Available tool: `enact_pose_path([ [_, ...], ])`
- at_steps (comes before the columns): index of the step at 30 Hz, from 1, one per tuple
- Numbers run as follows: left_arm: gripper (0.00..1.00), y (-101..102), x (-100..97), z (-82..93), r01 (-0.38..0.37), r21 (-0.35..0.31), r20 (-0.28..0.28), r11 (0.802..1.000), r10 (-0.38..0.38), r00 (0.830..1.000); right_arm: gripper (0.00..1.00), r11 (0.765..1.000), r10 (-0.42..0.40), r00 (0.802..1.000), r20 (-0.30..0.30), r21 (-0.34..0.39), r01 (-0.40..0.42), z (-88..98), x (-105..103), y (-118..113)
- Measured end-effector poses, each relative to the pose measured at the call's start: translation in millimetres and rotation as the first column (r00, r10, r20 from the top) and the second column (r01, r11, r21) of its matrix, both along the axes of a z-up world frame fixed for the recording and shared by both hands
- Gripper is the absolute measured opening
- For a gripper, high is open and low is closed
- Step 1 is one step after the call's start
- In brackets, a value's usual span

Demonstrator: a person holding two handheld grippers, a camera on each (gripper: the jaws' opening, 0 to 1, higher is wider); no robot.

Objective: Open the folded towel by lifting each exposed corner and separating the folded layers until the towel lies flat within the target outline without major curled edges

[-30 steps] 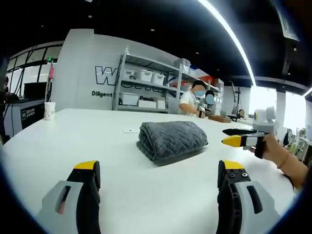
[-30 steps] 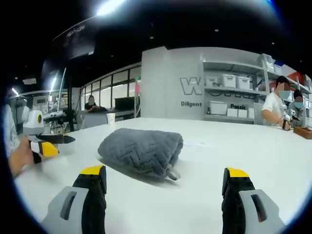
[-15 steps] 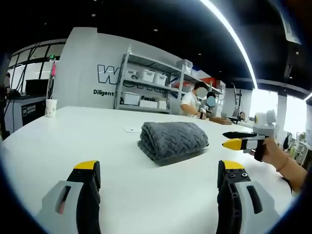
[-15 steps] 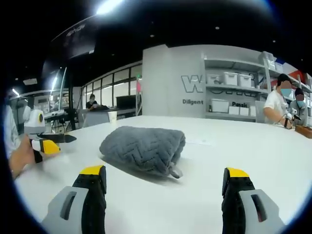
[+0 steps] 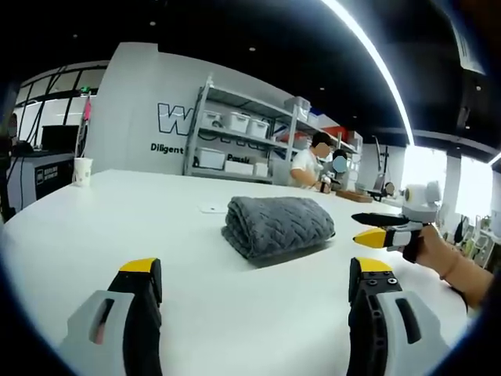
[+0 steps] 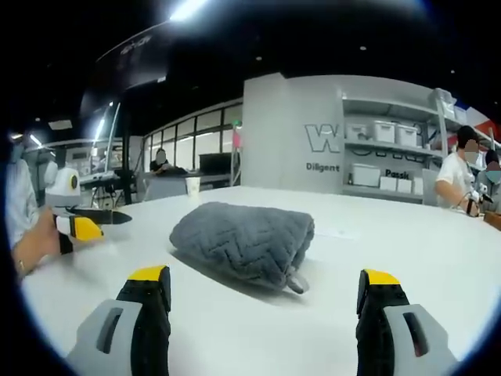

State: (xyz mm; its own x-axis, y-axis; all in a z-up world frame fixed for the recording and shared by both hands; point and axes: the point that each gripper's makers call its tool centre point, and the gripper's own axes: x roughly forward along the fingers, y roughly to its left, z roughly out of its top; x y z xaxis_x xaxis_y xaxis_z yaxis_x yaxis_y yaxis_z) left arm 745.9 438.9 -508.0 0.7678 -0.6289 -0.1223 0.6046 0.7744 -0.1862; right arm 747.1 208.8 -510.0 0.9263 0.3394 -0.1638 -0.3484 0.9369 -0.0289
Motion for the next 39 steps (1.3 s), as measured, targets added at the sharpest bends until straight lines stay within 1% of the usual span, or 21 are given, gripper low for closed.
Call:
enact_pose_path([
  [2, 0.98, -0.1, 0.2, 0.2, 0.001, -0.001, 0.0, 1.0, -0.001, 1.0, 0.99, 1.0, 0.005, 1.0, -0.003, -0.003, -0.005, -3.5, 3.0, -0.1],
  [3, 0.98, -0.2, 0.4, 0.1, 0.002, -0.002, -0.001, 1.0, -0.002, 1.0, 0.99, 1.0, 0.01, 1.0, -0.014, 0.006, -0.01, -5.8, 3.7, 0.3],
  [5, 0.98, -0.3, 0.1, 0.3, 0.003, -0.005, -0.002, 1.0, -0.003, 1.0, 0.99, 0.999, 0.021, 1.0, -0.012, 0.041, -0.02, -4.8, 3.9, 1.6],
  [7, 0.98, -0.3, 0.0, 1.2, 0.005, -0.01, -0.001, 1.0, -0.005, 1.0, 0.99, 0.998, 0.026, 1.0, -0.002, 0.058, -0.026, -1.6, 3.3, 2.8],
  [11, 0.97, -0.3, 0.8, 1.3, 0.007, -0.019, -0.005, 1.0, -0.007, 1.0, 0.99, 0.998, 0.037, 0.999, 0.008, 0.047, -0.037, -0.6, 3.2, 6.8],
  [13, 0.97, -0.9, 1.4, 1.0, 0.01, -0.021, -0.008, 1.0, -0.01, 1.0, 0.97, 0.998, 0.047, 0.999, 0.01, 0.047, -0.047, -0.9, 1.5, 10.3],
  [17, 0.97, -1.3, 1.8, 1.3, 0.013, -0.019, -0.005, 1.0, -0.013, 1.0, 0.86, 0.998, 0.043, 0.999, 0.025, 0.035, -0.044, -0.6, 0.3, 9.3],
  [20, 0.97, -1.9, 1.9, 1.4, 0.016, -0.02, -0.005, 1.0, -0.016, 1.0, 0.83, 0.999, 0.031, 0.999, 0.03, 0.037, -0.032, -0.2, 0.5, 5.7],
  [22, 0.97, -2.4, 1.6, 1.0, 0.018, -0.017, -0.005, 1.0, -0.018, 1.0, 0.78, 0.999, 0.028, 0.999, 0.034, 0.039, -0.029, 0.2, 0.5, 4.9],
  [23, 0.97, -2.6, 1.6, 0.9, 0.019, -0.016, -0.005, 1.0, -0.019, 1.0, 0.73, 0.999, 0.027, 0.999, 0.035, 0.034, -0.029, -0.4, 0.6, 4.8],
  [26, 0.97, -3.1, 1.0, 1.2, 0.021, -0.014, -0.003, 1.0, -0.021, 1.0, 0.58, 0.999, 0.013, 1.0, 0.026, -0.032, -0.012, -8.4, 5.4, 1.6],
  [28, 0.97, -2.8, 0.6, 2.1, 0.019, -0.01, 0.004, 1.0, -0.019, 1.0, 0.53, 0.999, 0.007, 1.0, 0.03, -0.032, -0.006, -8.5, 3.5, 3.8],
  [31, 0.97, -2.7, 0.9, 2.3, 0.017, -0.008, 0.006, 1.0, -0.017, 1.0, 0.51, 1.0, 0.005, 1.0, 0.024, -0.022, -0.005, -10.2, 4.1, 3.3],
  [33, 0.96, -3.8, 0.7, -0.6, 0.021, -0.002, -0.006, 1.0, -0.021, 1.0, 0.43, 0.999, -0.001, 0.999, 0.035, -0.033, 0.002, -9.5, 4.7, 2.0],
  [35, 0.96, -5.1, -0.2, -1.6, 0.026, 0.006, -0.006, 1.0, -0.026, 1.0, 0.3, 0.999, 0.006, 0.999, 0.044, -0.043, -0.004, -9.9, 5.3, 4.0],
  [36, 0.96, -5.5, -0.6, -1.3, 0.027, 0.008, -0.005, 1.0, -0.027, 1.0, 0.27, 0.999, 0.01, 0.999, 0.044, -0.049, -0.008, -10.8, 5.7, 5.7],
  [39, 0.96, -4.4, 0.1, 1.4, 0.028, -0.004, 0.0, 1.0, -0.028, 1.0, 0.24, 0.997, 0.018, 0.999, 0.038, -0.072, -0.015, -13.7, 5.8, 10.1],
])
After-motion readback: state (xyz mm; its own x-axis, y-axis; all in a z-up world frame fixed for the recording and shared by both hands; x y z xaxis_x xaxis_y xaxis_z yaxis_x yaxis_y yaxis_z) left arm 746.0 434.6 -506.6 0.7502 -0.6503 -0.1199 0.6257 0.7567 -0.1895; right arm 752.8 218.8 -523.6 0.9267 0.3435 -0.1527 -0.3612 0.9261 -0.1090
